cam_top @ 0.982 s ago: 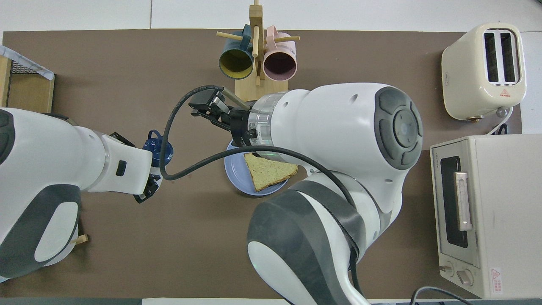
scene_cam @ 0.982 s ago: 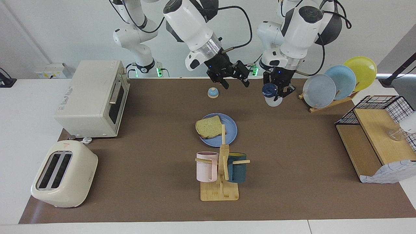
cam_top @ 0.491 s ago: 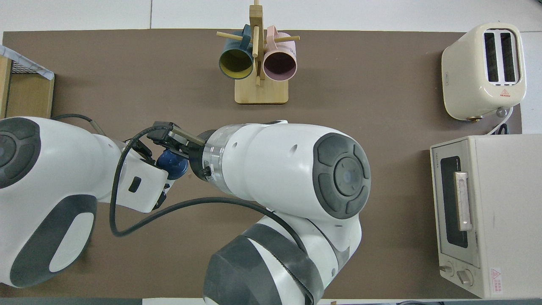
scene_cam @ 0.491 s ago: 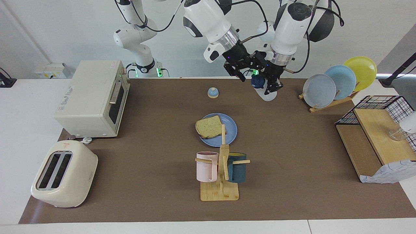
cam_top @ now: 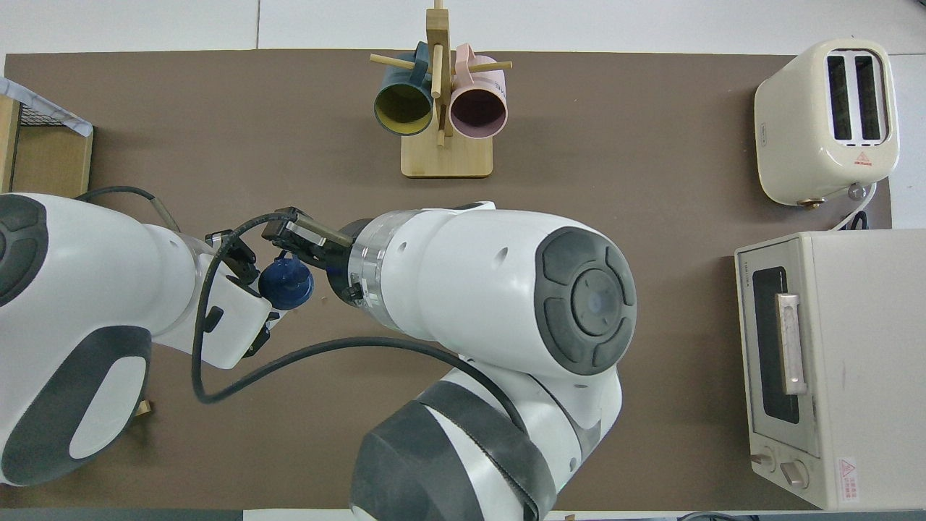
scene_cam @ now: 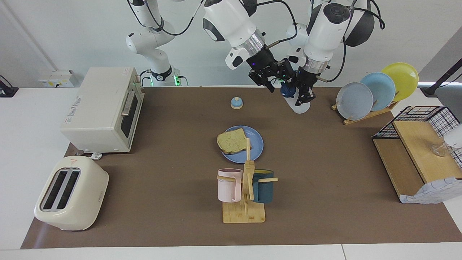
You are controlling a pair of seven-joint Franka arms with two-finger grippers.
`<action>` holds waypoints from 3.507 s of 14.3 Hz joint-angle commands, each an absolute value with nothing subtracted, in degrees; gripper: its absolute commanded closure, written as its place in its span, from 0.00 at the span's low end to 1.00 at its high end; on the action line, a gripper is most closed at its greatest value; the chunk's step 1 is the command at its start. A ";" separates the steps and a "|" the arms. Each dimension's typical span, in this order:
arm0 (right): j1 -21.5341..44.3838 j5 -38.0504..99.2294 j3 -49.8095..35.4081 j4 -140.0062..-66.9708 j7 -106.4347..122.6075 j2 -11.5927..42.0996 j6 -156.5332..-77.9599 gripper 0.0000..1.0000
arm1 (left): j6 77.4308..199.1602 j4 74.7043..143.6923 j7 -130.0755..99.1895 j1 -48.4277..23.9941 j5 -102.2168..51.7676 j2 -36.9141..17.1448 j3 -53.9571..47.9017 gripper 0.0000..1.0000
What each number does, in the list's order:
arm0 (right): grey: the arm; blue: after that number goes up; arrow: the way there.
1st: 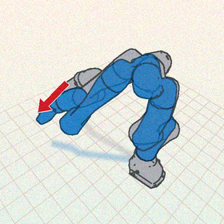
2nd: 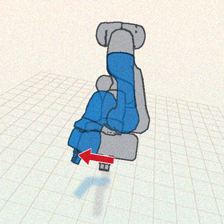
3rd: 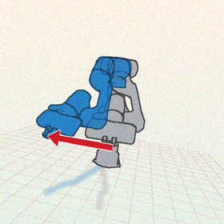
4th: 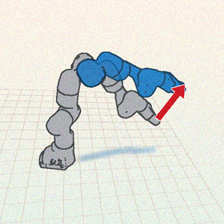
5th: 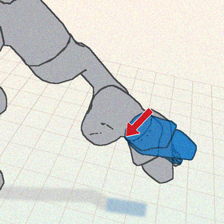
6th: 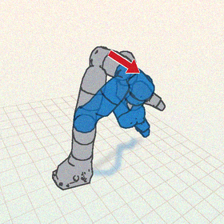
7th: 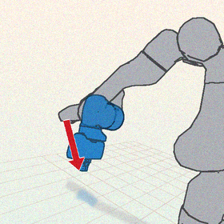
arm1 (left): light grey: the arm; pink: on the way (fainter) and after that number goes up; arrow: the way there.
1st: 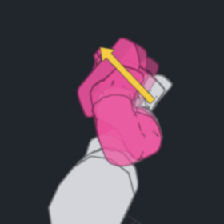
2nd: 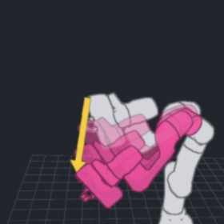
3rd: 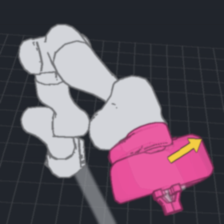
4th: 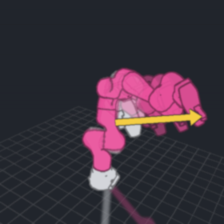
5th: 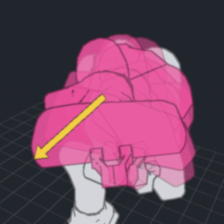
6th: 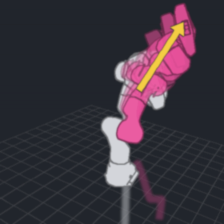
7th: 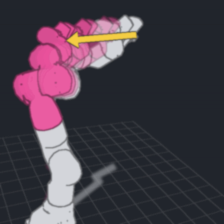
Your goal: Put bread on plate and add seasoning
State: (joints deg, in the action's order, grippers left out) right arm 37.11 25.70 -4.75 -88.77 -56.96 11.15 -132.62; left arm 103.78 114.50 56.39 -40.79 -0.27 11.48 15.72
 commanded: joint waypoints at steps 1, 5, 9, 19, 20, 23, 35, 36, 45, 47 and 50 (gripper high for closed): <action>36.83 25.05 -5.10 -88.42 -56.60 10.28 -130.26 0.33 | 105.02 115.93 58.79 -40.25 -0.97 13.10 15.64 1.00; 37.09 25.05 -5.10 -88.42 -56.60 10.11 -129.64 0.38 | 105.21 116.10 59.41 -40.25 -1.05 13.10 15.65 1.00; 37.35 25.05 -5.10 -88.51 -56.78 9.41 -128.33 0.42 | 105.21 116.10 59.15 -40.25 -1.05 13.10 15.64 1.00; 37.53 25.14 -5.10 -88.95 -56.78 9.14 -128.06 0.91 | 105.21 116.19 58.80 -40.25 -1.05 13.10 15.64 1.00; 37.53 25.14 -5.18 -89.03 -56.69 9.14 -128.14 0.97 | 105.21 116.19 58.80 -40.25 -1.05 13.18 15.64 1.00; 37.44 25.22 -5.19 -89.03 -56.86 9.14 -128.14 1.00 | 105.21 116.19 58.54 -40.25 -1.05 13.10 15.64 1.00; 34.36 32.08 -4.83 -89.82 -59.60 9.14 -129.20 1.00 | 105.29 116.19 58.36 -40.25 -1.05 13.18 15.64 1.00; 34.28 32.08 -4.83 -90.52 -58.98 8.71 -129.20 1.00 | 105.29 116.19 58.36 -40.25 -1.05 13.10 15.64 1.00; 30.78 20.59 -4.57 -97.21 -47.84 5.37 -124.40 0.00 | 105.64 116.19 57.22 -40.25 -1.05 13.10 15.64 1.00; 26.83 17.50 -4.57 -97.29 -39.07 4.84 -116.67 0.00 | 105.73 116.19 57.22 -40.25 -1.05 13.10 15.73 1.00; 20.06 14.00 -4.48 -97.21 -25.70 4.57 -109.53 0.00 | 106.78 116.19 56.95 -40.25 -1.05 13.01 15.73 1.00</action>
